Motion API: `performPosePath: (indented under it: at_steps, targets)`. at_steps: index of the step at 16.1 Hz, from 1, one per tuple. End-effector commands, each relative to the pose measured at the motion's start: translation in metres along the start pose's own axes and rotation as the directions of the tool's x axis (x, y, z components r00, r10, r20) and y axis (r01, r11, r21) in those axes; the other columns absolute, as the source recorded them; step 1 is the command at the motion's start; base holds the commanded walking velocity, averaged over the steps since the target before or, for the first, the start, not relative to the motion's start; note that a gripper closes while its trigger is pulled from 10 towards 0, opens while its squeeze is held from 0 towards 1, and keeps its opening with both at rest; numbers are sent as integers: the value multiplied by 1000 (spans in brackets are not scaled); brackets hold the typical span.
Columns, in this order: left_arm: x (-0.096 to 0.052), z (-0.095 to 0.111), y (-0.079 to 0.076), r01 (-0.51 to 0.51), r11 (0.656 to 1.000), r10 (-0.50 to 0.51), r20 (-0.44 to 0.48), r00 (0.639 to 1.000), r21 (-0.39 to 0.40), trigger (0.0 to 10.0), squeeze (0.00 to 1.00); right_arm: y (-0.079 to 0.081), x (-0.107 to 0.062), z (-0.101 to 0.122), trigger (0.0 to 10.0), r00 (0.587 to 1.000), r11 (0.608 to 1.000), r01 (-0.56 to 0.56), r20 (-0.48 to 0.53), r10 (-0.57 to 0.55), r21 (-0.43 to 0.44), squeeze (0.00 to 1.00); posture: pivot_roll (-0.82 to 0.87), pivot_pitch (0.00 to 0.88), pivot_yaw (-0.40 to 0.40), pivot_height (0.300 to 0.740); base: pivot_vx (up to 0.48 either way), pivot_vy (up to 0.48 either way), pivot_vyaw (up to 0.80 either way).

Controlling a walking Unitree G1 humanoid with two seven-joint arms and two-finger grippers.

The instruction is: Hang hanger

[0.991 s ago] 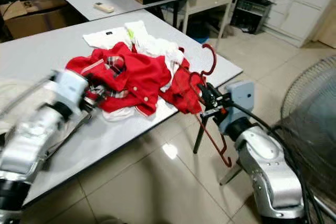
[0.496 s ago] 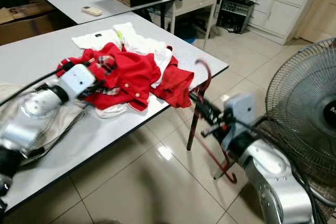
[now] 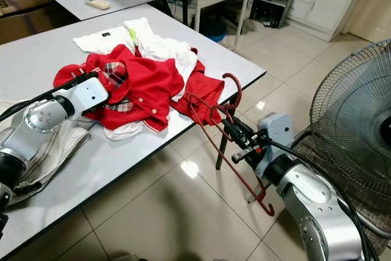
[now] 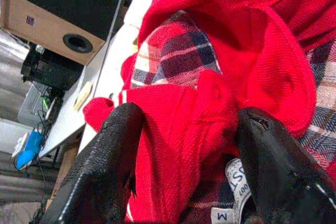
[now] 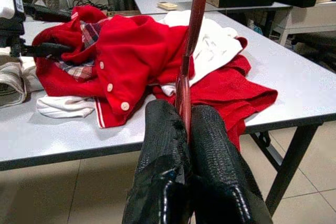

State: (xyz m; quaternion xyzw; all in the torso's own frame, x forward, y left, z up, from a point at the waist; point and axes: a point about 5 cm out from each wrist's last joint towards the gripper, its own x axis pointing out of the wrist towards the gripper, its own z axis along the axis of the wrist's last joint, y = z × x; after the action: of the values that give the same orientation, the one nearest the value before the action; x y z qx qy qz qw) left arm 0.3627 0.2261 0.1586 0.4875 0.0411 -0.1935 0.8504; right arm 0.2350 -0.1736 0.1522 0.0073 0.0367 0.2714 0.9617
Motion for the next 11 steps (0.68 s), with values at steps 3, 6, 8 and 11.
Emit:
performPosePath:
  at_steps: [3, 6, 8, 11]
  targets:
    - [0, 2, 12, -1, 1000, 0, 20, 1000, 22, 0, 0, -1, -1, 3, 10000, 1000, 1000, -13, 4, 13, -9, 0, -146, 0, -8, 740, 0, 0, 0]
    - [1, 1, 12, 19, 1000, -20, 31, 999, 9, 0, 0, 1, -2, 3, 10000, 999, 999, -44, -1, 44, -12, 0, -146, 0, -8, 740, 0, 0, 0]
    - [2, 1, 10, 35, 999, -35, 31, 999, 5, 0, 0, 3, -2, 2, 10000, 998, 997, -70, -6, 70, -13, 0, -148, 0, -8, 740, 0, 0, 0]
    - [5, 1, 5, 49, 999, -49, 27, 998, -14, 0, 0, 8, -3, 2, 10000, 993, 993, -116, -21, 116, -21, 0, -151, 0, -7, 740, 0, 0, 0]
